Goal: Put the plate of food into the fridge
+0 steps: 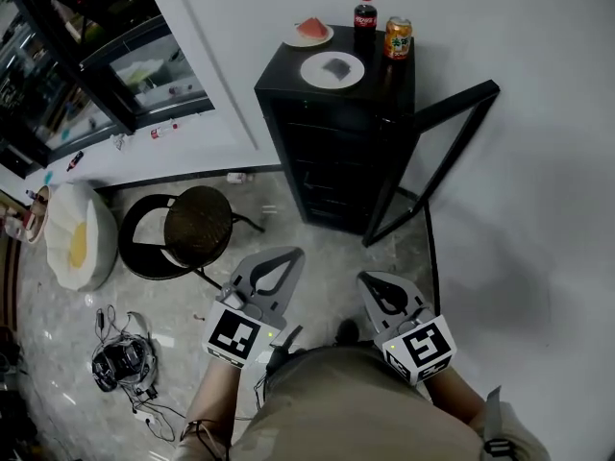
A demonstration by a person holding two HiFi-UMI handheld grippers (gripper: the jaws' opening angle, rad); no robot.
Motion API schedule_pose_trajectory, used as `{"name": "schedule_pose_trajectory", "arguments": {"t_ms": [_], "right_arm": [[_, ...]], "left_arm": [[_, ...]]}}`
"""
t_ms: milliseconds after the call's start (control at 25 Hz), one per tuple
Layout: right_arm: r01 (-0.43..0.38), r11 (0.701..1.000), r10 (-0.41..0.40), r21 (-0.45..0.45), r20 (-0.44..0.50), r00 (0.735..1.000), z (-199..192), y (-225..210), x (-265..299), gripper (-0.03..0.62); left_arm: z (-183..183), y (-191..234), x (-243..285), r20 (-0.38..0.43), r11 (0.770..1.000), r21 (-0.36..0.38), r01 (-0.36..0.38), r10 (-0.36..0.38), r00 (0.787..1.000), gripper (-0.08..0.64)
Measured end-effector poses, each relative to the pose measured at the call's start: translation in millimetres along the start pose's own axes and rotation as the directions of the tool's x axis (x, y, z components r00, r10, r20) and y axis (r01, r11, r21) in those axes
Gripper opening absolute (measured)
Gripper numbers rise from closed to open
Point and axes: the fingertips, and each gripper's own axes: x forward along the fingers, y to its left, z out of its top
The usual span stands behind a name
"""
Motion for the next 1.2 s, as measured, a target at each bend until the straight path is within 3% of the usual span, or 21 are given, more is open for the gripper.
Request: {"name": "schedule_pose_trajectory", "arguments": {"t_ms": [280,520,600,680,800,1040,1120,1200], "right_arm": [[-0.012,1.0,0.012,0.027,-0.017,1.0,-8.8,-28.1,-3.7,0.021],[0.021,0.999,-0.02,0.036,-0.019,1.0,-12.0,-40.7,-3.5,0.021],[0.042,0.998,-0.041,0.04,-0.025,0.999,-12.4,-45.7,-3.2,0.021],[0.07,0.997,-0.068,0.042,-0.031,0.997,-13.3,-52.1,-1.2,0.021],[0.114,0.992,-0.112,0.049,-0.04,0.993,-12.7,-62.3,5.6,0.021],[0.165,0.985,-0.162,0.04,-0.065,0.985,-1.5,-75.0,34.4,0.021],[0.177,0.983,-0.173,0.047,-0.071,0.982,2.3,-79.0,45.2,0.021],[0.185,0.982,-0.181,0.047,-0.071,0.981,6.7,-82.4,56.9,0.021]], "left_arm": [[8.9,16.9,54.4,-0.051,0.994,0.11,0.028,-0.022,0.998,0.009],[10.4,47.8,95.7,-0.122,0.969,0.234,0.079,-0.051,0.991,0.016],[5.7,55.0,109.9,-0.166,0.959,0.258,0.12,-0.079,0.983,0.17],[-0.4,64.1,126.1,-0.208,0.944,0.293,0.15,-0.09,0.974,0.205],[-7.0,83.7,153.2,-0.258,0.907,0.387,0.168,-0.068,0.964,0.242],[-2.5,134.9,202.5,-0.304,0.8,0.575,0.171,0.015,0.953,0.252],[-0.9,148.7,218.4,-0.315,0.77,0.611,0.185,0.022,0.949,0.252],[2.6,160.5,233.8,-0.323,0.754,0.624,0.206,0.009,0.946,0.257]]}}
